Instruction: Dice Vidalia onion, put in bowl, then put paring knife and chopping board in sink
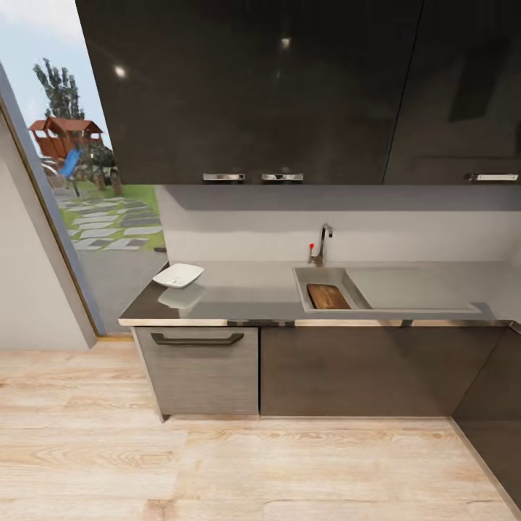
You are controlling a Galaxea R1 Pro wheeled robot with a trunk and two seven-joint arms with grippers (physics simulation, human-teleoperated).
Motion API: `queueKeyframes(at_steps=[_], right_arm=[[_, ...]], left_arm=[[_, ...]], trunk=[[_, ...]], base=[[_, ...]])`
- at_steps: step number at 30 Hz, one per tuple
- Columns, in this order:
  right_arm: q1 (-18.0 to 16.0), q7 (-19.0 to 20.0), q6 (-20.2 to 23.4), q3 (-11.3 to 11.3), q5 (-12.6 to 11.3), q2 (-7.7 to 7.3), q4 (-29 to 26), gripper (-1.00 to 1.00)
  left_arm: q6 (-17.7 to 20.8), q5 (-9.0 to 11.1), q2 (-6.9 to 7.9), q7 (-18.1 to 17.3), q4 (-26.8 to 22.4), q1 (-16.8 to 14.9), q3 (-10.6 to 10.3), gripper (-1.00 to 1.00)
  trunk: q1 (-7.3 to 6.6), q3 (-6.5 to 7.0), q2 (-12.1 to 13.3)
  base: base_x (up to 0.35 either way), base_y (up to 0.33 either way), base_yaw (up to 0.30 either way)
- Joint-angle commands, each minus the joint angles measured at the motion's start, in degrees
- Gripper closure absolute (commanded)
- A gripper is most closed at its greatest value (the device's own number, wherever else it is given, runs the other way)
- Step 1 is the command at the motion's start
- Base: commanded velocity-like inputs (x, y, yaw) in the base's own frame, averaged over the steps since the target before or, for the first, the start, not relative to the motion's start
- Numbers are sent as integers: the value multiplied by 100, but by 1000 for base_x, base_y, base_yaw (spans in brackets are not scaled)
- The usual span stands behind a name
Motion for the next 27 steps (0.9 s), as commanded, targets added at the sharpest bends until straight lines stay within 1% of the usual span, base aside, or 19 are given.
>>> queueKeyframes(at_steps=[1,2,3,4,5,6,8,9,10,12,13,14,16,21,23,25,27], right_arm=[[136,-31,19,9,61,-34,9,-100],[394,-18,107,7,48,-70,13,-100],[489,-13,228,5,29,-82,13,-100],[528,-9,318,4,8,-86,14,-100],[590,2,554,1,-56,-94,14,-100],[664,131,1086,-7,-339,-134,15,-100],[697,366,1426,-7,-802,-207,15,-100],[702,421,1477,-6,-913,-220,15,-100],[715,515,1586,-3,-1161,-244,15,-100],[721,552,1654,-4,-1318,-259,11,-100],[723,533,1671,-3,-1358,-260,9,-100],[723,490,1682,-2,-1383,-260,5,-100],[727,372,1685,1,-1409,-251,-4,-100],[724,260,1649,3,-1434,-214,-39,-100],[724,260,1530,-1,-1436,-204,-92,-100],[723,264,1302,-11,-1454,-186,-144,-100],[724,274,856,-11,-1458,-61,-198,-100]], left_arm=[[49,38,52,-173,21,163,-60,-100],[125,38,127,-494,21,522,-59,-100],[143,40,147,-589,21,704,-59,-100],[146,41,153,-622,21,795,-59,-100],[151,45,159,-677,21,975,-59,-100],[157,76,155,-735,22,1290,-58,-100],[159,165,141,-746,22,1520,-58,-100],[159,208,139,-747,22,1557,-58,-100],[163,410,135,-748,18,1629,-57,-100],[167,783,125,-748,15,1673,-54,-100],[171,947,108,-746,14,1684,-53,-100],[173,1057,92,-741,14,1692,-51,-100],[191,1172,70,-724,13,1699,-50,-100],[187,1243,59,-742,-16,1704,-47,-100],[171,1244,44,-746,-146,1704,-36,-100],[165,1243,45,-748,-370,1704,-41,-100],[167,1247,49,-748,-497,1704,-53,-100]], trunk=[[4,-11,-13],[4,-11,-13],[4,-11,-13],[4,-11,-13],[4,-11,-13],[4,-11,-13],[4,-11,-13],[4,-11,-13],[4,-11,-13],[4,-11,-13],[4,-11,-13],[4,-11,-13],[4,-11,-13],[4,-11,-13],[4,-11,-13],[4,-11,-13],[4,-11,-13]], base=[[0,0,0],[0,0,0],[0,0,0],[0,0,0],[0,0,0],[0,0,0],[0,0,0],[0,0,0],[0,0,0],[0,0,0],[0,0,0],[0,0,0],[0,0,0],[0,0,0],[0,0,0],[0,0,0],[0,0,0]])
